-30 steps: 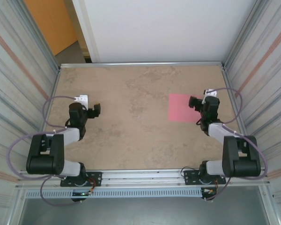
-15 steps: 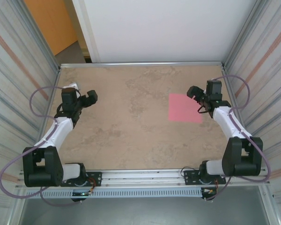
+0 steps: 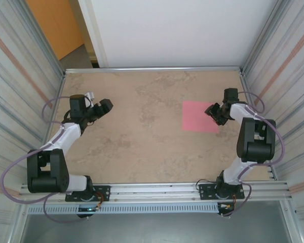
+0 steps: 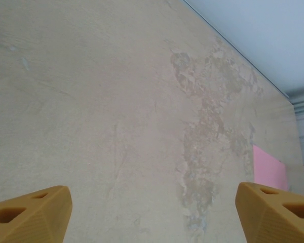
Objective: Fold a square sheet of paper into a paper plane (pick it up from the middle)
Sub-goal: Move the square sheet of paper to the center of the table.
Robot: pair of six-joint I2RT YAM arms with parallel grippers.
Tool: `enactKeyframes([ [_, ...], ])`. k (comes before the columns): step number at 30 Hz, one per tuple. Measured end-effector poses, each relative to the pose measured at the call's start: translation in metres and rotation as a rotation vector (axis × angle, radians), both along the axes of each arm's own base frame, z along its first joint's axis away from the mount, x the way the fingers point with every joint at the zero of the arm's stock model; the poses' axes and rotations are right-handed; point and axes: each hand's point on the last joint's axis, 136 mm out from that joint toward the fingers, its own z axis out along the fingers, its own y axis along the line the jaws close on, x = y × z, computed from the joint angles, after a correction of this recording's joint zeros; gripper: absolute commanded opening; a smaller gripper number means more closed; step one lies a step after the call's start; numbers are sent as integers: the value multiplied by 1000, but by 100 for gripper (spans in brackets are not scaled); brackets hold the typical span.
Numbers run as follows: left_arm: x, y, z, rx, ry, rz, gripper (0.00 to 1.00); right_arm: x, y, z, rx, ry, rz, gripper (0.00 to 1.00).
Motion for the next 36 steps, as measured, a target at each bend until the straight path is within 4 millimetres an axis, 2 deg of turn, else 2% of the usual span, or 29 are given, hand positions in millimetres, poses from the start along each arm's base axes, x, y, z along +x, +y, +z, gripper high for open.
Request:
enactKeyframes([
  [2, 2, -6, 1, -4, 3, -16, 81, 9, -2, -5, 0, 15, 2, 43],
  [7, 4, -19, -6, -7, 30, -52, 81, 23, -7, -19, -23, 59, 0, 43],
  [11, 5, -26, -15, -11, 61, -74, 80, 24, -11, -29, -41, 95, 5, 44],
  [14, 6, -31, -18, -11, 70, -85, 79, 24, -10, -29, -49, 99, 8, 44],
  [18, 8, -41, -21, -14, 80, -106, 77, 20, -2, -32, -66, 116, 20, 40],
  [23, 7, -59, -33, -18, 117, -151, 72, 4, 33, -33, -80, 144, 56, 39],
  [31, -5, -94, -49, -43, 189, -212, 58, -62, 120, -34, -69, 234, 143, 39],
  [36, -25, -128, -54, -65, 230, -271, 51, -97, 155, -33, -18, 263, 126, 39],
])
